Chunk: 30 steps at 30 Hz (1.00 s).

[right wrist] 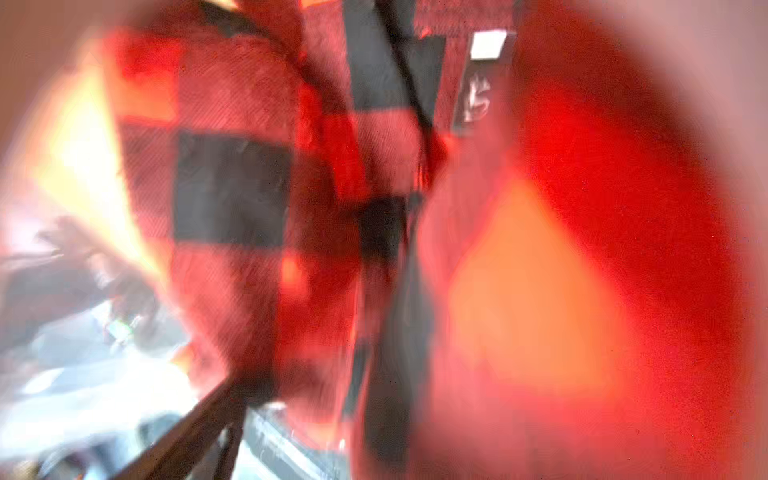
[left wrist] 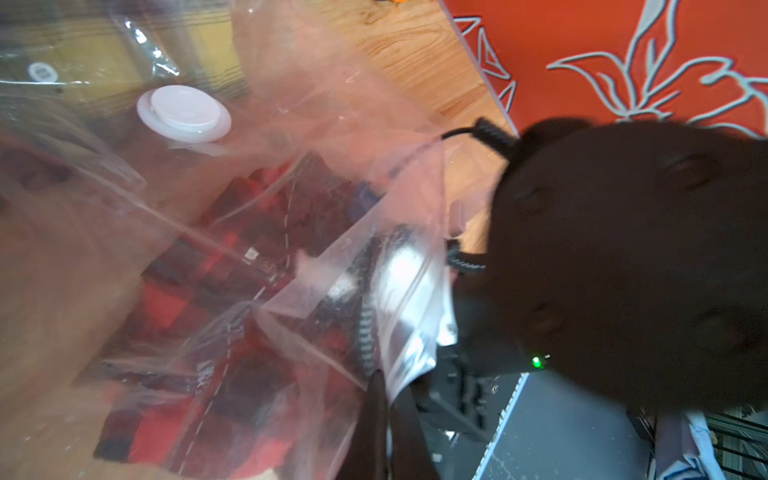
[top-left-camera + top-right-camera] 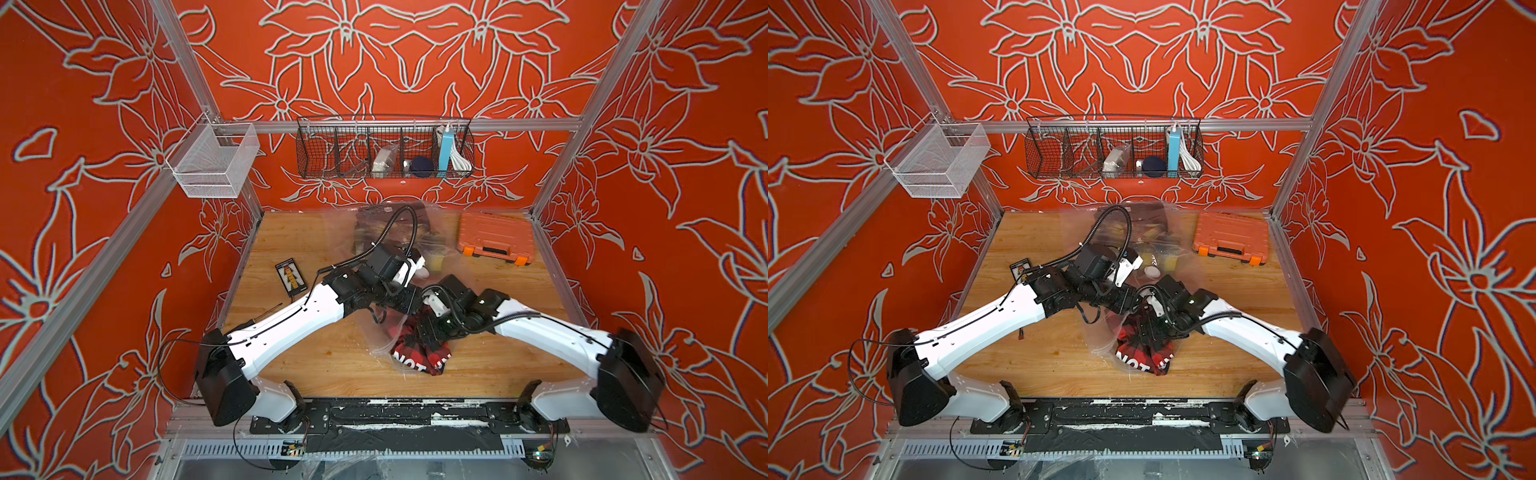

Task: Place the folded shirt into the vacuum bag
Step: Place the shirt in the vacuum bag.

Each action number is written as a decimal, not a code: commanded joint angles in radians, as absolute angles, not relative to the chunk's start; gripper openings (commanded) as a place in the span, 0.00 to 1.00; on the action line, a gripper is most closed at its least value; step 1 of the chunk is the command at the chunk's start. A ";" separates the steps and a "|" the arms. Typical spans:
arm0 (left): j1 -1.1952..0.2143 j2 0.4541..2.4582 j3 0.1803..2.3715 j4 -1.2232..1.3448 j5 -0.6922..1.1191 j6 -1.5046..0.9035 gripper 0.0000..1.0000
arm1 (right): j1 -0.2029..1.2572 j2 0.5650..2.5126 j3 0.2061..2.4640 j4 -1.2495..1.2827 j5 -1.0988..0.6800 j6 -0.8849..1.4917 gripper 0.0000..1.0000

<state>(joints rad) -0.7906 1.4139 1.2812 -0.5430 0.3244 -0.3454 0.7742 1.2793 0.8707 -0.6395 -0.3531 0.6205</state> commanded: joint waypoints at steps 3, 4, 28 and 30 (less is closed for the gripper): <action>-0.812 1.404 1.277 -0.557 0.378 -0.366 0.00 | 0.716 1.087 0.774 -0.745 -0.322 0.699 0.91; -0.817 1.406 1.282 -0.555 0.376 -0.369 0.00 | 0.716 1.063 0.745 -0.744 -0.316 0.732 0.87; -0.906 1.496 1.338 -0.548 0.340 -0.385 0.00 | 0.540 1.432 0.784 -0.286 -0.170 0.846 0.24; -0.907 1.503 1.335 -0.546 0.328 -0.385 0.00 | 0.542 1.401 0.795 -0.356 -0.186 0.820 0.45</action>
<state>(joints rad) -0.8913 1.5017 1.3148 -0.5423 0.2924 -0.3828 0.5610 1.4132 0.7696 -0.3439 -0.1871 0.8505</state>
